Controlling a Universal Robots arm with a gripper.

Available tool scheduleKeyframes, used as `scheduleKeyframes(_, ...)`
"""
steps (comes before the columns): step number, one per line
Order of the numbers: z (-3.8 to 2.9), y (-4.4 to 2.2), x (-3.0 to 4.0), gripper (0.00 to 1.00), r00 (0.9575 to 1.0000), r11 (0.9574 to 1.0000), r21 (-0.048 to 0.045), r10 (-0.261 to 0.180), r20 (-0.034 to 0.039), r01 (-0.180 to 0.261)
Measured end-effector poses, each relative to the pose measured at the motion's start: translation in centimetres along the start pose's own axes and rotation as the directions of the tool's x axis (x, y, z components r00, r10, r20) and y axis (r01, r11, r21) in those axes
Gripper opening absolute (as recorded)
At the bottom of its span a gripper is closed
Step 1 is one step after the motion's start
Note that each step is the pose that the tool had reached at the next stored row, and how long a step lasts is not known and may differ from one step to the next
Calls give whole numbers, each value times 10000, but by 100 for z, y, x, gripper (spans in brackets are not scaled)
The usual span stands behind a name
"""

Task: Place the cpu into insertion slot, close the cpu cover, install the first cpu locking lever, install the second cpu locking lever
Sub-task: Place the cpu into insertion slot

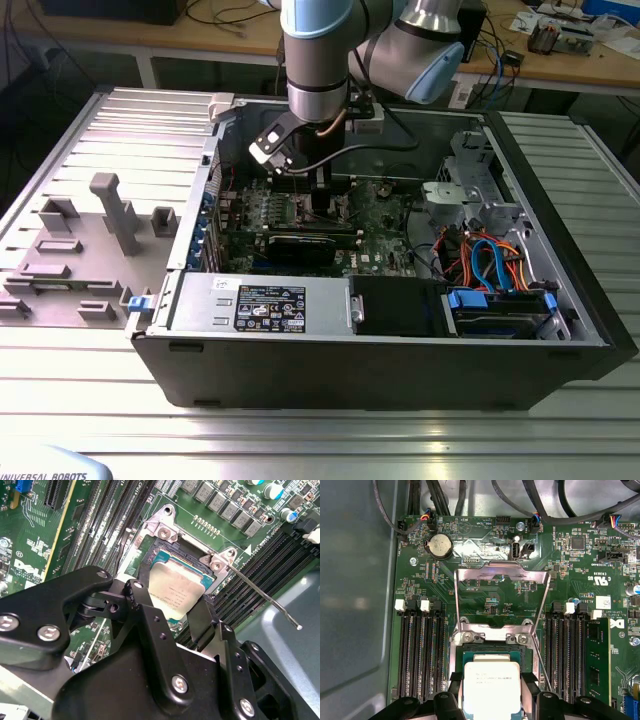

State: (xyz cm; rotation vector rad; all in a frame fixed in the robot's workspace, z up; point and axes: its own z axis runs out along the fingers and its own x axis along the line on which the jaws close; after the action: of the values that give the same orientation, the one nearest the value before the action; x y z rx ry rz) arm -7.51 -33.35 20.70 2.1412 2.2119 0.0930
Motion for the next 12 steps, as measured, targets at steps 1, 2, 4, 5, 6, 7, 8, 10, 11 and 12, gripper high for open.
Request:
scheduleKeyframes(1, 4, 0, 1, 54, 10000, 10000, -2, 1, 11, -1)
scheduleKeyframes(2, 9, -1, 1, 54, 10000, 10000, -3, 3, 34, -3)
scheduleKeyframes(4, 28, -2, 1, 54, 9998, 10000, -4, 4, 190, -3)
scheduleKeyframes(5, 33, -3, 1, 54, 9997, 10000, -1, 8, 259, -8)
scheduleKeyframes(6, 36, -3, 1, 54, 9996, 10000, -1, 25, 282, -25)
scheduleKeyframes(7, 39, -3, 1, 54, 9996, 10000, 0, 77, 289, -77)
scheduleKeyframes(8, 40, -3, 0, 54, 9995, 9999, 1, 129, 294, -129)
scheduleKeyframes(10, 45, -4, 1, 54, 9992, 9997, 0, 248, 304, -248)
scheduleKeyframes(11, 46, -4, 1, 54, 9991, 9995, 1, 306, 310, -306)
scheduleKeyframes(12, 48, -4, 1, 54, 9989, 9994, 0, 342, 312, -342)
